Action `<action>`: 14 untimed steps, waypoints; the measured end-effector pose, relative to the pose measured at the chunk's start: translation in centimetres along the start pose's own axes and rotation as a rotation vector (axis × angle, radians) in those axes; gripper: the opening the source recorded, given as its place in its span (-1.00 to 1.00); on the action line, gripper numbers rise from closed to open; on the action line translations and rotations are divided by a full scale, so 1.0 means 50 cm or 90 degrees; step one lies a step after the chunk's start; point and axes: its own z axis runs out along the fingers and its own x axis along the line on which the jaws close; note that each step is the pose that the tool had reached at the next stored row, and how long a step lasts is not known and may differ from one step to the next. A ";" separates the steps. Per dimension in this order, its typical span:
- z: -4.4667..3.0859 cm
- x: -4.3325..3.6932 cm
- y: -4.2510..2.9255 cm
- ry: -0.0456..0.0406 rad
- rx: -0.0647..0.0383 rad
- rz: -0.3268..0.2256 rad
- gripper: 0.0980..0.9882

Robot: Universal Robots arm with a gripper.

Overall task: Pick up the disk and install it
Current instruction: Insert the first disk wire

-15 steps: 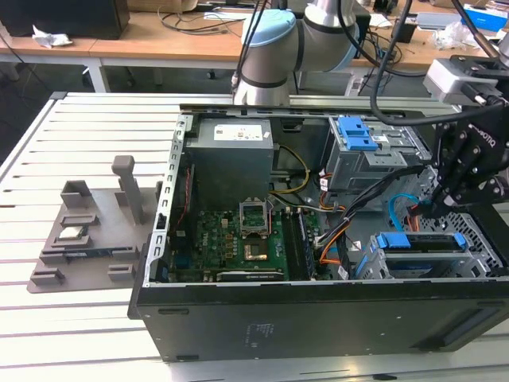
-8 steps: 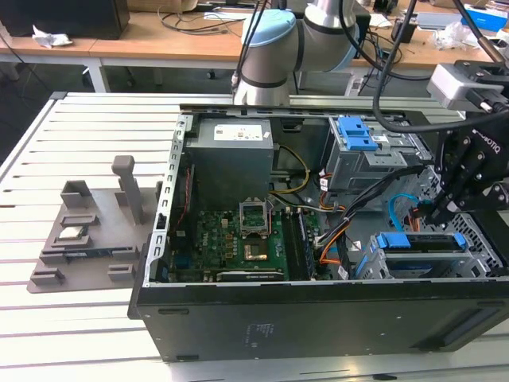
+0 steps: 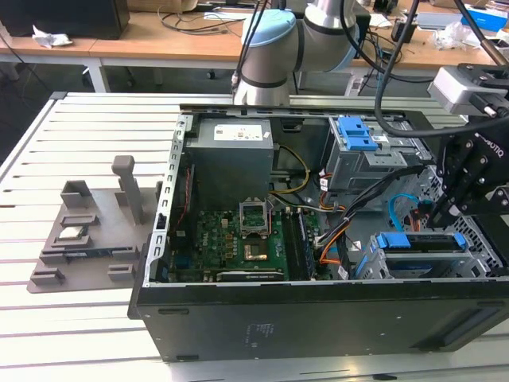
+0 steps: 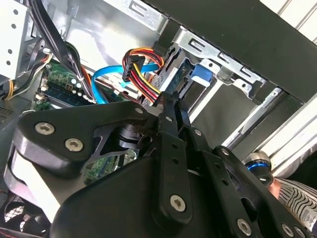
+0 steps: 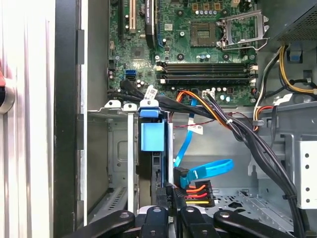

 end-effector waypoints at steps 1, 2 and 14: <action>0.000 0.003 0.000 0.0000 0.000 0.000 -0.85; 0.000 0.004 0.000 0.0000 0.000 0.000 -0.85; 0.007 0.015 -0.001 0.0000 0.000 0.000 -0.85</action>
